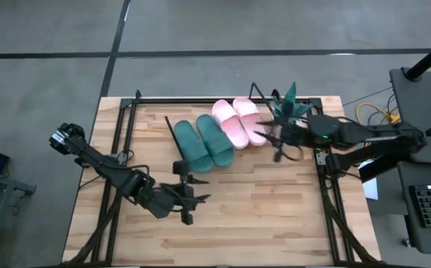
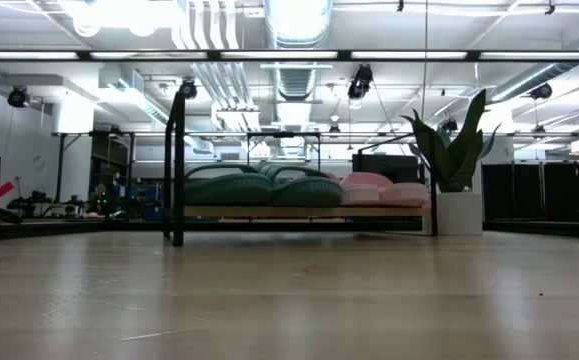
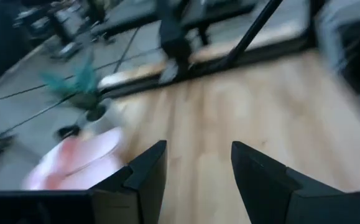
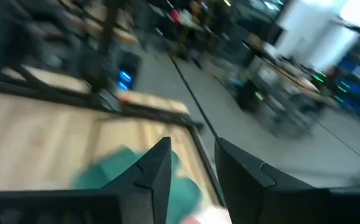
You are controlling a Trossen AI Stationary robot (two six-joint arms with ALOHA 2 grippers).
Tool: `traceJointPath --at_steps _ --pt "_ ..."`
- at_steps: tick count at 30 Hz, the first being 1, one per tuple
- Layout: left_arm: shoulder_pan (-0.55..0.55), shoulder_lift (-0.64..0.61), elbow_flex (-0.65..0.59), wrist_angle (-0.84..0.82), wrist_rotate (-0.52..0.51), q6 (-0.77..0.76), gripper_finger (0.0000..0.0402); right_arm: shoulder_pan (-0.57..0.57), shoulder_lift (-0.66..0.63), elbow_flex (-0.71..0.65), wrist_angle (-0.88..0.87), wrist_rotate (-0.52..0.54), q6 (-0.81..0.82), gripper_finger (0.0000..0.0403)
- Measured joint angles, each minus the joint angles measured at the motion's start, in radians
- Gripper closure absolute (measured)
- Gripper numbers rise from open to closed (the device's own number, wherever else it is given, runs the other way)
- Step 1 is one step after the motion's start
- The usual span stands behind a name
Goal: Pick and place slides into the shelf
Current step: Return to Home Position
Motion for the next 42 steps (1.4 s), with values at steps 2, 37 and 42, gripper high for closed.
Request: traceJointPath --at_steps 2,37,42 --pt "0.005 0.002 -0.016 0.110 0.070 0.020 0.0237 0.058 -0.031 -0.006 -0.002 -0.003 0.002 0.0293" --pt "0.422 -1.026 -1.029 0.571 0.545 0.253 0.0400 0.377 0.057 -0.145 0.049 0.209 0.065 0.0322" --pt "0.422 -1.151 -1.037 0.385 0.520 0.235 0.0401 0.382 0.058 -0.158 0.049 0.209 0.066 0.0330"
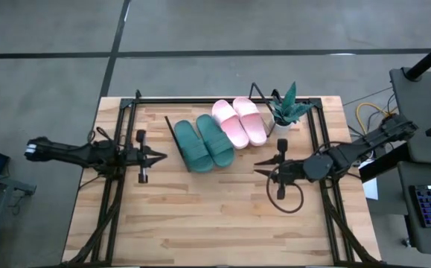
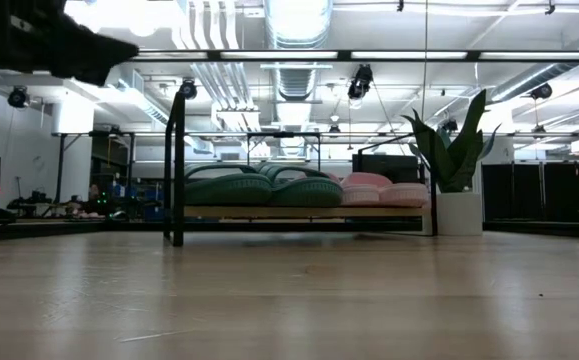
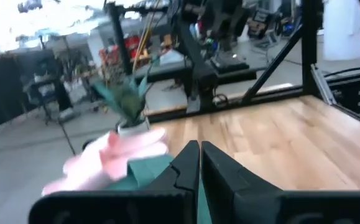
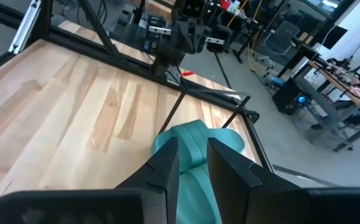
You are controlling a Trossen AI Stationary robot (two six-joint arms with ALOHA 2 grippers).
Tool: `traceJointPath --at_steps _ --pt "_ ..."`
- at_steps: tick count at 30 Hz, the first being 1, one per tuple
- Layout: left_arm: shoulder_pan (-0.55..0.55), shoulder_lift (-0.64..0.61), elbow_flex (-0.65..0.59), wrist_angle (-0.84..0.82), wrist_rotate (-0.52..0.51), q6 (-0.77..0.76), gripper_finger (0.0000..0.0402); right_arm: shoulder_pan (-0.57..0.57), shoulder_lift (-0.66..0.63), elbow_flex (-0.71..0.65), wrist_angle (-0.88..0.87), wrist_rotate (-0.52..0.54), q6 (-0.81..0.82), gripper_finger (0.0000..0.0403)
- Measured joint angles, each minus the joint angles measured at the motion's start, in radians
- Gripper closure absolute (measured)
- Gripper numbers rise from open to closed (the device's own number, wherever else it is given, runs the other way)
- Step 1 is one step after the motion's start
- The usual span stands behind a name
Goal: Pick and place slides into the shelf
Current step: Return to Home Position
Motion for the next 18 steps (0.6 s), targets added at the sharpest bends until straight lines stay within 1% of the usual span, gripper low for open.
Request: traceJointPath --at_steps 3,5,7,9,10,14,18 --pt "0.000 -0.087 0.000 -0.095 -0.017 -0.038 0.0401 0.014 -0.003 -0.019 0.011 0.002 -0.005 0.0331" --pt "0.000 -0.147 -0.004 -0.130 -0.018 -0.071 0.0401 0.027 -0.003 -0.037 0.046 0.014 -0.010 0.0331" --pt "0.000 -0.187 -0.029 -0.125 -0.010 -0.090 0.0401 0.048 -0.003 -0.062 0.092 0.074 -0.031 0.0331" --pt "0.000 -0.214 -0.072 -0.058 0.044 -0.076 0.0401 0.071 -0.003 -0.089 0.152 0.167 -0.056 0.0331" --pt "0.000 -0.226 -0.101 -0.057 0.064 -0.066 0.0401 0.079 -0.004 -0.102 0.180 0.194 -0.074 0.0331" --pt "0.000 -0.252 -0.165 -0.064 0.048 -0.064 0.0402 0.115 -0.028 -0.161 0.284 0.201 -0.101 0.0331" --pt "0.002 -0.247 -0.174 -0.062 0.043 -0.087 0.0402 0.149 -0.073 -0.235 0.346 0.200 -0.068 0.0334"
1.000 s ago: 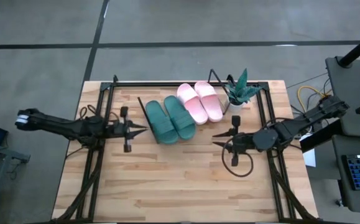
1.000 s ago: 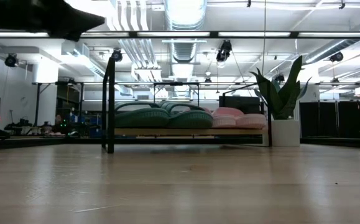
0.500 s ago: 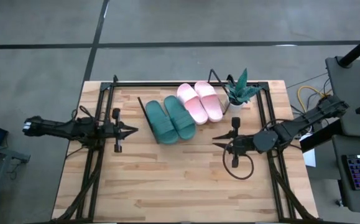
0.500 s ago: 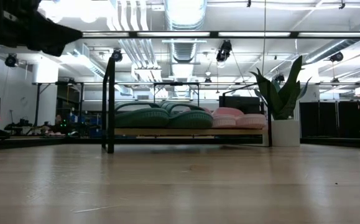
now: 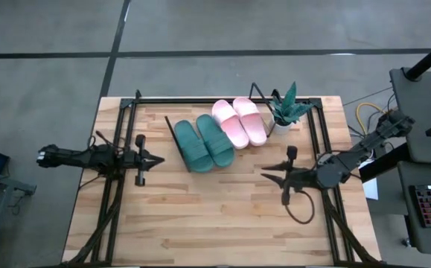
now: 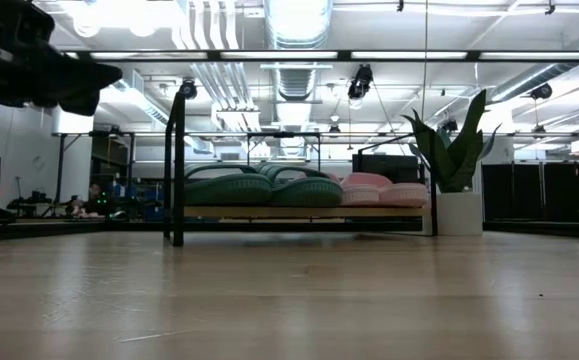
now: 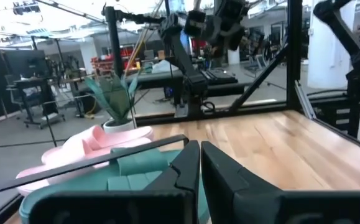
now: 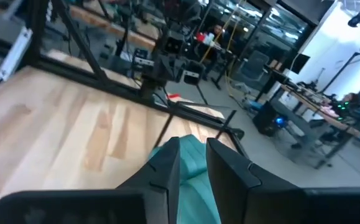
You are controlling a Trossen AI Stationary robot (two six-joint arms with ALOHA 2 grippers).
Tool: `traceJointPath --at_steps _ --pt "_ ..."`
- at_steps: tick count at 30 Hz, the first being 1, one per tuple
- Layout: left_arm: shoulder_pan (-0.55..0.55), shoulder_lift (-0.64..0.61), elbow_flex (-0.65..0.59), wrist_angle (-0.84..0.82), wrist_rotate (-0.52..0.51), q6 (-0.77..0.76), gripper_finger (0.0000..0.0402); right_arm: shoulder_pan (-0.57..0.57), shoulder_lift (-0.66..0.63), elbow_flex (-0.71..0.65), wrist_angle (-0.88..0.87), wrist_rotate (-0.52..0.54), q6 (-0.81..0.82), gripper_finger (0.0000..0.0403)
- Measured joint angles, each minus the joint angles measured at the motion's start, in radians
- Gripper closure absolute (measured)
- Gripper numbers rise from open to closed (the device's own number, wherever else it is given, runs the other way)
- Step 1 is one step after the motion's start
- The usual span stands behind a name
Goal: Pick and place slides into the shelf
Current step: Return to Home Position
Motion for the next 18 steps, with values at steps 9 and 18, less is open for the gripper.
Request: traceJointPath --at_steps 9,18 --pt "0.000 0.000 0.001 0.008 -0.015 0.025 0.0402 0.013 -0.100 -0.378 0.410 -0.188 0.100 0.0361" --pt "0.000 0.000 0.003 0.032 -0.018 0.034 0.0402 -0.329 -0.115 -0.493 0.512 -0.511 0.151 0.0394"
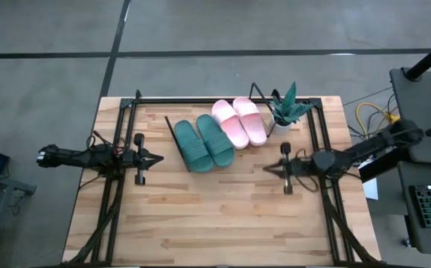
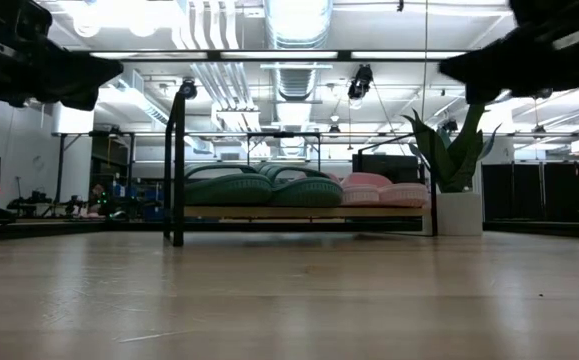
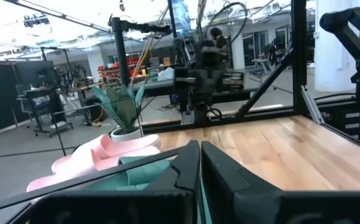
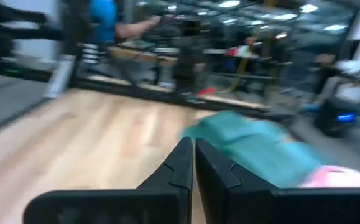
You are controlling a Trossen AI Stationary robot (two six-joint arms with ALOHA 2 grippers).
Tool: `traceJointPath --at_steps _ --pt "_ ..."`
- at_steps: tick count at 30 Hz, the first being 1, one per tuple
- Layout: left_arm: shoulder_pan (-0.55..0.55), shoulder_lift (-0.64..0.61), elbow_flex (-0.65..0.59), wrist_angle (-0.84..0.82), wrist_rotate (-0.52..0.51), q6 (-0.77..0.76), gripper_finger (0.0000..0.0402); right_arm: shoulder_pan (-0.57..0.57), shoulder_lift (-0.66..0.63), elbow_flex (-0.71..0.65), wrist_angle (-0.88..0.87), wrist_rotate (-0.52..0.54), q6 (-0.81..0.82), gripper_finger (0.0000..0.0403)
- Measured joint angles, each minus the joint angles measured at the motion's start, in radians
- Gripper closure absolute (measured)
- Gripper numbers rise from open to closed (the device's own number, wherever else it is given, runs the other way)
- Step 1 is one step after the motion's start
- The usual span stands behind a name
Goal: Pick and place slides into the shelf
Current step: Return to Home Position
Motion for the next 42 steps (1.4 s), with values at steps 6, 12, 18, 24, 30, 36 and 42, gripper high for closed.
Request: traceJointPath --at_steps 6,12,18,24,30,36,42 --pt "0.000 -0.003 0.010 -0.052 0.000 0.001 0.0402 -0.225 -0.174 -0.060 0.009 -0.067 -0.077 0.0394" --pt "0.000 0.004 0.027 -0.100 0.000 -0.009 0.0402 -0.322 -0.410 -0.095 -0.256 -0.119 -0.042 0.0394" --pt "0.000 0.000 0.027 -0.105 0.000 -0.011 0.0402 -0.338 -0.632 -0.068 -0.518 -0.114 -0.002 0.0394" --pt "0.000 0.003 0.027 -0.106 0.000 -0.018 0.0402 -0.338 -0.852 -0.070 -0.775 -0.118 0.046 0.0395" --pt "0.000 0.002 0.020 -0.119 0.008 -0.058 0.0402 -0.338 -0.844 -0.065 -0.787 -0.162 0.066 0.0395" --pt "-0.002 0.011 0.018 -0.116 0.011 -0.055 0.0402 -0.338 -0.833 -0.067 -0.794 -0.171 0.077 0.0394" --pt "-0.002 0.026 0.018 -0.117 0.012 -0.055 0.0402 -0.338 -0.835 -0.068 -0.794 -0.171 0.088 0.0394"
